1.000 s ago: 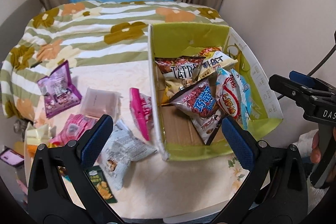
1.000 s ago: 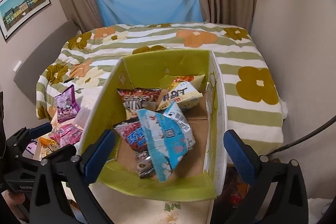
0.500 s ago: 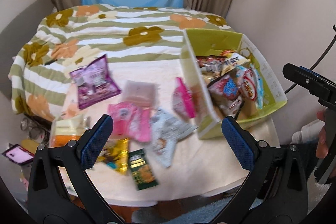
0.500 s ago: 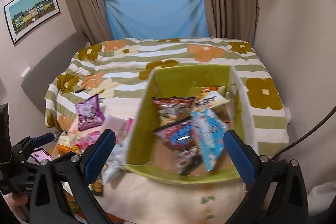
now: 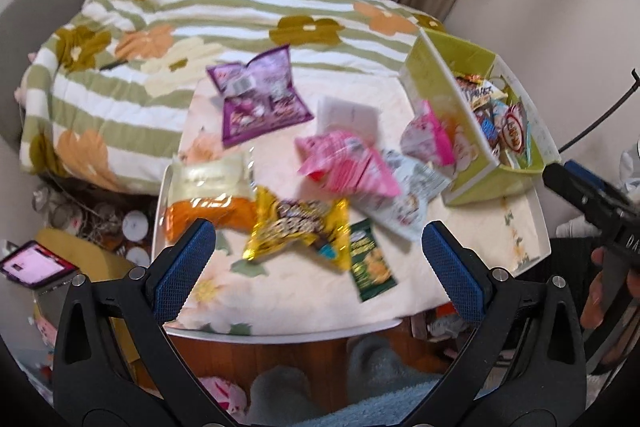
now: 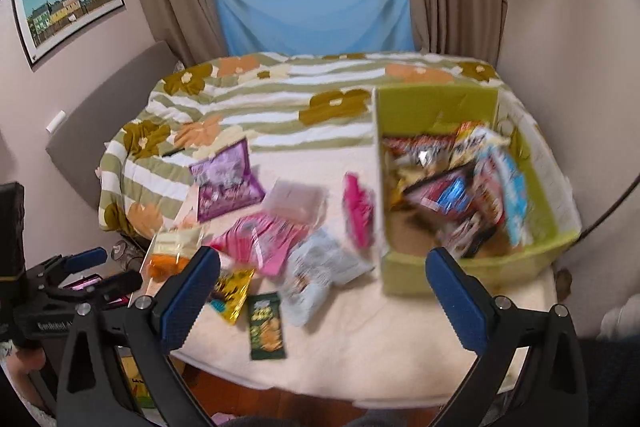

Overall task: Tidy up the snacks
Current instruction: 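Move both tools back over the snacks on the table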

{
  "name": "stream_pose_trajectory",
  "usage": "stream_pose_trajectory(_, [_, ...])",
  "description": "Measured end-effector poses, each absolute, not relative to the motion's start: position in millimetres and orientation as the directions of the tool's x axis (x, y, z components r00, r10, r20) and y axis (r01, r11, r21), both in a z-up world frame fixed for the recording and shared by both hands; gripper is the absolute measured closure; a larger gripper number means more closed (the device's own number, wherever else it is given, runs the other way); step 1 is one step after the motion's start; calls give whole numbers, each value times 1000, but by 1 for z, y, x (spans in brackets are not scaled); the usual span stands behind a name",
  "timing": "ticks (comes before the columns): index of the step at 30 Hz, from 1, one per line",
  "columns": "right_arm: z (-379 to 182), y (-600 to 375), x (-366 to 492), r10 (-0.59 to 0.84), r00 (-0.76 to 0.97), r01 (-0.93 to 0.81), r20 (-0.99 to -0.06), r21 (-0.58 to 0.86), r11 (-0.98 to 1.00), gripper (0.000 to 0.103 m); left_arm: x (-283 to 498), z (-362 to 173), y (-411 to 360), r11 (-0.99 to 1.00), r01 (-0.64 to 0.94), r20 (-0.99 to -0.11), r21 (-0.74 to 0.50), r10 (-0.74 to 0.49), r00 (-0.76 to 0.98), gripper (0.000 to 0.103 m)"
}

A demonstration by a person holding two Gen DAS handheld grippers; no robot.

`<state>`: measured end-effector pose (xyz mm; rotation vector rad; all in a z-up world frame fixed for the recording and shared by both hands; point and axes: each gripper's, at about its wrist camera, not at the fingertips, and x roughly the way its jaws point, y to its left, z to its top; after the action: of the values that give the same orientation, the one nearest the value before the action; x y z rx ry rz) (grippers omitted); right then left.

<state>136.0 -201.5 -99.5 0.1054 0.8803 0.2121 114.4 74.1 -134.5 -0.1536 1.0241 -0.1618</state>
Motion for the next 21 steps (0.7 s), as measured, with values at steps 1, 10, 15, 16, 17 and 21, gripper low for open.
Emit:
stream_pose_trajectory(1, [-106, -193, 132, 219, 609, -130, -763, 176, 976, 0, 115, -140, 80, 975, 66, -839, -210, -215, 499, 1])
stream_pose_trajectory(10, [-162, -149, 108, 219, 518, -96, -827, 199, 975, 0, 128, -212, 121, 929, 13, -860, -370, -348, 373, 1])
stream_pose_trajectory(15, [-199, -133, 109, 215, 467, -117, -858, 181, 976, 0, 141, -242, 120, 900, -24, -850, -435, -402, 341, 1])
stream_pose_trajectory(16, [-205, -131, 110, 219, 461, -122, -860, 183, 976, 0, 144, -248, 119, 891, -35, -844, -453, -417, 337, 1])
stream_pose_trajectory(17, [-212, -129, 112, 222, 449, -130, -865, 183, 975, 0, 147, -252, 117, 884, -40, -840, -465, -427, 335, 1])
stream_pose_trajectory(21, [-234, -120, 118, 230, 422, -154, -877, 181, 971, 0, 162, -272, 107, 871, -70, -841, -487, -445, 309, 1])
